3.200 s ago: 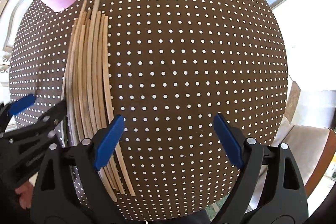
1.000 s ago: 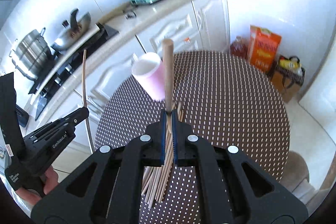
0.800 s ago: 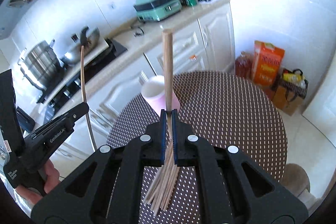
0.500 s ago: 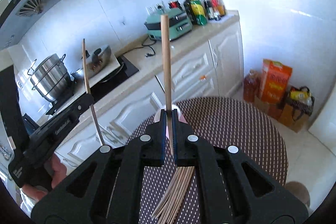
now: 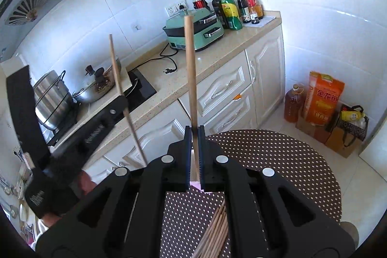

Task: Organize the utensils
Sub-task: 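Lift both held chopsticks upright and carry them over the pink cup, then lower the chopsticks into the pink cup and open both grippers, then withdraw both grippers from the cup back to the chopstick pile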

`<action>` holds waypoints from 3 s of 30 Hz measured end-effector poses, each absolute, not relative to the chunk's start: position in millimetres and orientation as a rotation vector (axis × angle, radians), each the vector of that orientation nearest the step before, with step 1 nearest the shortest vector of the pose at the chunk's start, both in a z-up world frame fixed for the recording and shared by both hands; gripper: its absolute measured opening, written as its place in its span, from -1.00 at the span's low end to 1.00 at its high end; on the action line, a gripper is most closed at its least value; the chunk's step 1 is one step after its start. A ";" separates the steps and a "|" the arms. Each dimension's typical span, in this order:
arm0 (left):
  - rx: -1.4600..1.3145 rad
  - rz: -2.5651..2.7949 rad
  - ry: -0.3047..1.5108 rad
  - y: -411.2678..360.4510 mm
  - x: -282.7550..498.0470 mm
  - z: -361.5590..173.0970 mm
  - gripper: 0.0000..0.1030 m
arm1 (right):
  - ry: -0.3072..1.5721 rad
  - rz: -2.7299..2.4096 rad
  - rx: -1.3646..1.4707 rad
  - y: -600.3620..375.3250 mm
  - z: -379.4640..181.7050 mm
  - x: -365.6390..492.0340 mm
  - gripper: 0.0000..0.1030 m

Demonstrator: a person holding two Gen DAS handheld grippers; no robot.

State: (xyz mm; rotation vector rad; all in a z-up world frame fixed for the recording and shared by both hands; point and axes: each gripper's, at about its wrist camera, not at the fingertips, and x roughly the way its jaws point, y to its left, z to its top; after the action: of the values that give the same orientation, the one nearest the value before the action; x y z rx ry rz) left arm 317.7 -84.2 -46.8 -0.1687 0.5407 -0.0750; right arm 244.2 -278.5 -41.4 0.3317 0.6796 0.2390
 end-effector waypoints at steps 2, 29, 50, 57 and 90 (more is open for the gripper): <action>-0.174 -0.082 0.561 -84.9 335.7 -59.0 -0.88 | 0.695 0.236 0.328 -273.5 -45.9 258.2 -0.90; -0.146 -0.130 0.716 -71.0 386.2 -183.1 -0.86 | 1.008 0.217 0.310 -244.5 -163.3 336.1 -0.89; -0.035 -0.156 0.790 -77.1 356.8 -202.0 -0.78 | 1.130 0.177 0.398 -250.1 -191.6 331.1 -0.87; 0.004 -0.143 0.757 -73.5 344.7 -189.6 -0.38 | 1.070 0.115 0.393 -265.5 -173.7 315.1 0.38; -0.009 -0.064 0.587 -63.5 206.7 -79.7 0.32 | 0.829 0.125 0.267 -294.5 -62.2 183.6 0.64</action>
State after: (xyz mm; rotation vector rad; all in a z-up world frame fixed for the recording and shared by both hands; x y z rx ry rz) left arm 206.7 -63.5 -79.7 -0.0091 0.5872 -0.0642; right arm 183.6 -294.5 -62.2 0.2666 0.8291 0.1249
